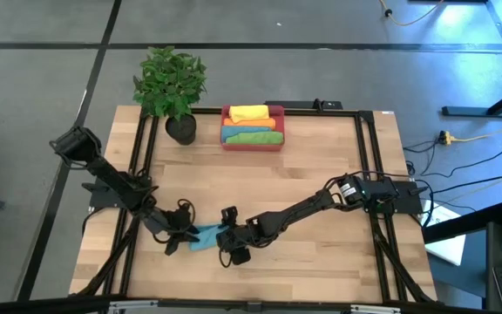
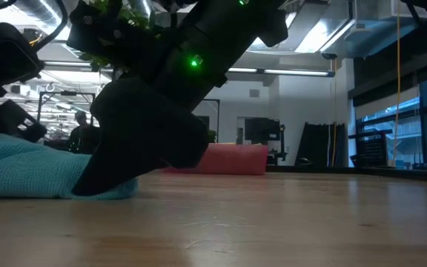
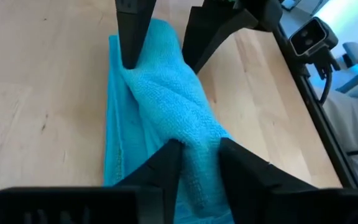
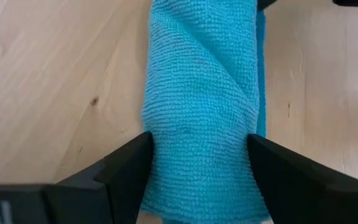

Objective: Roll microfiber towels into tight, uniform cylinder then place into a basket
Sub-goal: Put the rolled blue towel into the red bin

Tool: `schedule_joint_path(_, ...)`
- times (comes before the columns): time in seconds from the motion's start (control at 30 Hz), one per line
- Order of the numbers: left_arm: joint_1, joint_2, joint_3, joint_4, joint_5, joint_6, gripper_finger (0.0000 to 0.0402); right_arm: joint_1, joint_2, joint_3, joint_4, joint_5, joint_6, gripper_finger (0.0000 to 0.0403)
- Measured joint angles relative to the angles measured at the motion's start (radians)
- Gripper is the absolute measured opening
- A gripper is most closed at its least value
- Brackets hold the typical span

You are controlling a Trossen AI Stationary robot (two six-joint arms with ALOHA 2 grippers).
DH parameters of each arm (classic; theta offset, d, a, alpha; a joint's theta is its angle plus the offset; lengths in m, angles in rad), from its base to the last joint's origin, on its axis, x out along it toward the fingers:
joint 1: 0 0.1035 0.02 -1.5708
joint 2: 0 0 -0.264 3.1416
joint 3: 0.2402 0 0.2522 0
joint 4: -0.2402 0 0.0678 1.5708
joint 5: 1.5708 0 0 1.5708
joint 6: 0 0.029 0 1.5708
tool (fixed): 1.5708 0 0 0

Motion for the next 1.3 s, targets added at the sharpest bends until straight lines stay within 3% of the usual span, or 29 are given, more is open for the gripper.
schedule_joint_path(0.23, 0.061, -0.063, 0.001, -0.064, 0.059, 0.045, 0.0149, -0.003, 0.0, -0.001, -0.002, -0.019, 0.025, 0.0267)
schedule_joint_path(0.53, 0.11, -0.347, 0.004, -0.15, 0.052, 0.205, 0.0183, -0.005, 0.0, -0.003, -0.002, -0.024, 0.025, 0.0267)
schedule_joint_path(0.7, 0.074, -0.422, 0.125, -0.381, -0.004, 0.289, 0.0182, -0.011, 0.0, -0.003, -0.003, -0.032, 0.047, 0.0267)
schedule_joint_path(0.83, 0.001, -0.344, 0.334, -0.717, -0.126, 0.314, 0.0181, -0.016, 0.0, -0.003, -0.003, -0.04, 0.051, 0.0267)
schedule_joint_path(0.97, -0.07, -0.178, 0.531, -0.991, -0.198, 0.266, 0.0181, -0.018, 0.0, -0.003, -0.003, -0.045, 0.052, 0.0267)
schedule_joint_path(1.3, -0.12, 0.284, 0.756, -1.211, -0.172, 0.148, 0.0181, -0.018, 0.0, -0.004, -0.005, -0.053, 0.086, 0.0267)
